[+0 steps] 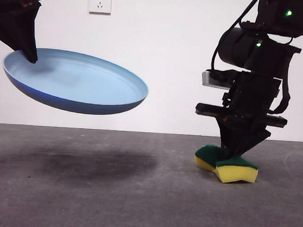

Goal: Pick up the plate,pick up the cloth,clean the plate with the cloth

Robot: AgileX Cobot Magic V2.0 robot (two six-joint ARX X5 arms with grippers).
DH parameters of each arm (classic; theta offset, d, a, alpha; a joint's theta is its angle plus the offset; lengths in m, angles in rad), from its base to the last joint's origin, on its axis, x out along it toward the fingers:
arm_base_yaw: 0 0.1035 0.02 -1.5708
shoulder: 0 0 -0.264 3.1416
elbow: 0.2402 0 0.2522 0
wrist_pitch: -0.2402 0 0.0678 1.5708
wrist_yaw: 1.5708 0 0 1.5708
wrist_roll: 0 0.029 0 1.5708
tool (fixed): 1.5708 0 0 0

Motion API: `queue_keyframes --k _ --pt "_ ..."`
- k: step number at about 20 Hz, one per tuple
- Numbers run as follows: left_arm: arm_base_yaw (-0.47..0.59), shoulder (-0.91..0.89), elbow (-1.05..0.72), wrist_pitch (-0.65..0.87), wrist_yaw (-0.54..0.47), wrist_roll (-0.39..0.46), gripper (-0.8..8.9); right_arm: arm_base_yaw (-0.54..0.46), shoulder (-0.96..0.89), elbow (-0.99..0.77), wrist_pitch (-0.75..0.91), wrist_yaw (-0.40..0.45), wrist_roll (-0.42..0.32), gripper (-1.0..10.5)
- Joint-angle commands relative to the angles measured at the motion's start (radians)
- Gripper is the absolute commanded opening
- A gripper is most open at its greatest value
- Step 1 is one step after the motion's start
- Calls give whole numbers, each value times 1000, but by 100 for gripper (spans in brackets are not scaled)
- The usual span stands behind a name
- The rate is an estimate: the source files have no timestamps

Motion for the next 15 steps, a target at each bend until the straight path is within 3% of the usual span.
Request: queue_keyframes --k 1,4,11,15 --pt "-4 15 0 33 -1 8 -8 14 -92 0 3 -85 36 -16" --pt "-7 46 0 59 -1 8 -8 42 -225 0 3 -151 78 -16" --pt "-92 120 0 100 9 -47 -8 215 -441 0 15 -146 130 -17" --pt "-192 121 0 127 71 -55 -8 309 -409 -1 29 10 130 -17"
